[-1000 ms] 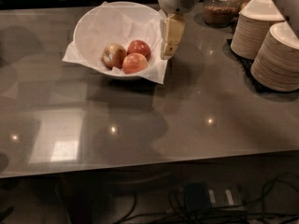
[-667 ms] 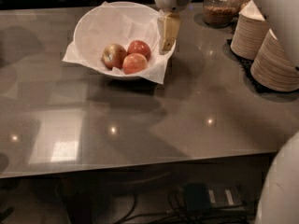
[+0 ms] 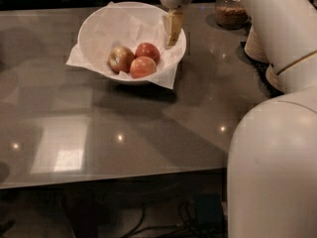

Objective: Pick apple from white bowl

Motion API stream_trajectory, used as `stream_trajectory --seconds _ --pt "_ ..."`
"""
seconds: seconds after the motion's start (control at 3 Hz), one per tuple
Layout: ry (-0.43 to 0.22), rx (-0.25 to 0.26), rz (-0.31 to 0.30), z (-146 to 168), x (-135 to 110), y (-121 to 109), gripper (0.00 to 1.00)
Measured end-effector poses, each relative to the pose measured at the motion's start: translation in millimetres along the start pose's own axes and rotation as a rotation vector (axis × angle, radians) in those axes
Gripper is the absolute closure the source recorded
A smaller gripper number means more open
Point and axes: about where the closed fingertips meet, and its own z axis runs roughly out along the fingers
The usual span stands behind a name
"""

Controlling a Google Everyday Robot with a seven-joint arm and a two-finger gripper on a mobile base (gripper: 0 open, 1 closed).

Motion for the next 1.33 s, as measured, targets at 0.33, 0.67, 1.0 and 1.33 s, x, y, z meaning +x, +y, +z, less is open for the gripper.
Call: stream_trajectory --seconds 0.33,0.67,1.0,1.33 --pt "0.000 0.000 0.000 0 0 0 0.00" --pt "0.014 -0.023 -0.046 11 10 -1 0.02" --pt "0.017 -0.075 -0.088 28 20 3 0.20" --pt "0.016 -0.119 -0.106 39 29 8 0.42"
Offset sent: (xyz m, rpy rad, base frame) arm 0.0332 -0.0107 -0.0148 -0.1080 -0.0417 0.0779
